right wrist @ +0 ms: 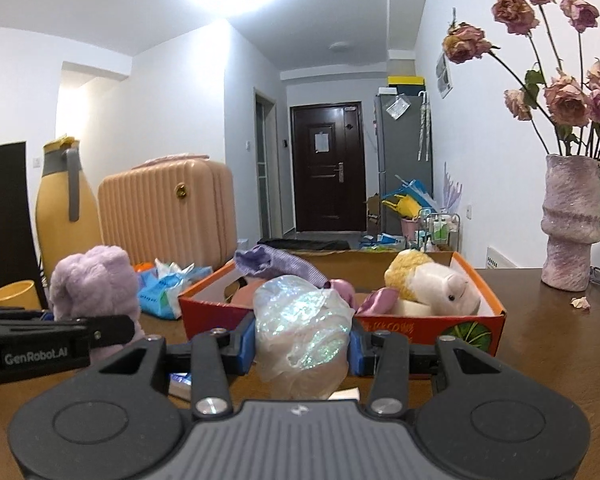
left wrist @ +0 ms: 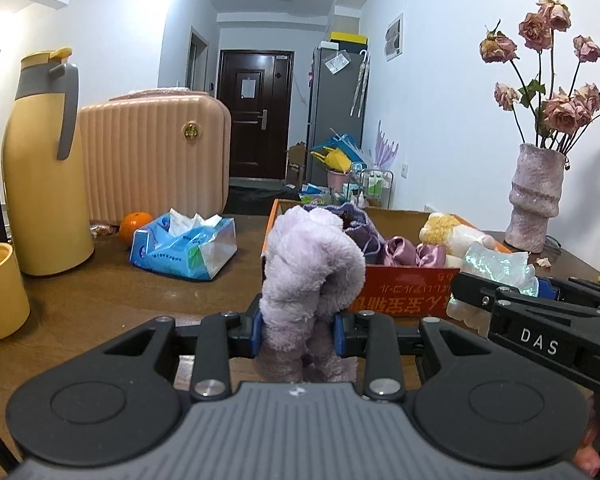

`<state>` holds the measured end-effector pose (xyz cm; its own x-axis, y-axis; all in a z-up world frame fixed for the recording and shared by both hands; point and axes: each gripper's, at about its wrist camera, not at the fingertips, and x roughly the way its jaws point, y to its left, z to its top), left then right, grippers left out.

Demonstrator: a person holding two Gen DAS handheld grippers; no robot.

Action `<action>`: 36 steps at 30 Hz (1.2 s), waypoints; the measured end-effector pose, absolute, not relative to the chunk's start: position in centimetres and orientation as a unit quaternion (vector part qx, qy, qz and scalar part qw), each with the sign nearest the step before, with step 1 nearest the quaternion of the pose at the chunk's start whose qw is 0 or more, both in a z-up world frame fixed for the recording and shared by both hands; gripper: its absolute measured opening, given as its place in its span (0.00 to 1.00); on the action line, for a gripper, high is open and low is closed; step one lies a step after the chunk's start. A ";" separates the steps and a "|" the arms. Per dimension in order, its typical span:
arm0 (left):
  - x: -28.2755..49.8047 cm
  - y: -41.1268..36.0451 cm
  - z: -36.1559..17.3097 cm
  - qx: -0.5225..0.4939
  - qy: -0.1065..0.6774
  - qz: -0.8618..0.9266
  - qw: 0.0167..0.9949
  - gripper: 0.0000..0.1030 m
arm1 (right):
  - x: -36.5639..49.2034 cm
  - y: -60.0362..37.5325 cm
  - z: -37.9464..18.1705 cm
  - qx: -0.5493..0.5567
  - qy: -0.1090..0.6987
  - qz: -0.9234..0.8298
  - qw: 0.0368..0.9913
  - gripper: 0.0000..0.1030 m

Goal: Organize soft objects
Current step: 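Carry the headband and plastic bag over the cardboard box with both grippers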

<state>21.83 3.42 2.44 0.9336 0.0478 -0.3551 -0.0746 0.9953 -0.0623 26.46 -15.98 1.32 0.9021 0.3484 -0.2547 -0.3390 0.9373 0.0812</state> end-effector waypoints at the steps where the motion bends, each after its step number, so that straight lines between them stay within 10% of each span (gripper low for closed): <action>1: 22.0 3.3 2.5 -0.037 0.178 0.032 0.983 0.31 | 26.7 -16.2 1.4 0.021 0.132 0.175 0.975 0.41; 36: 31.3 -1.6 4.7 -0.054 0.117 0.005 0.992 0.31 | 34.6 -18.0 1.5 0.039 0.099 0.145 0.984 0.42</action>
<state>31.34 -1.64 4.67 0.9725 -0.0018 -0.2328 -0.0235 0.9941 -0.1058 34.65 -17.98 1.54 0.9381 0.2938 -0.1833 -0.2785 0.9547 0.1048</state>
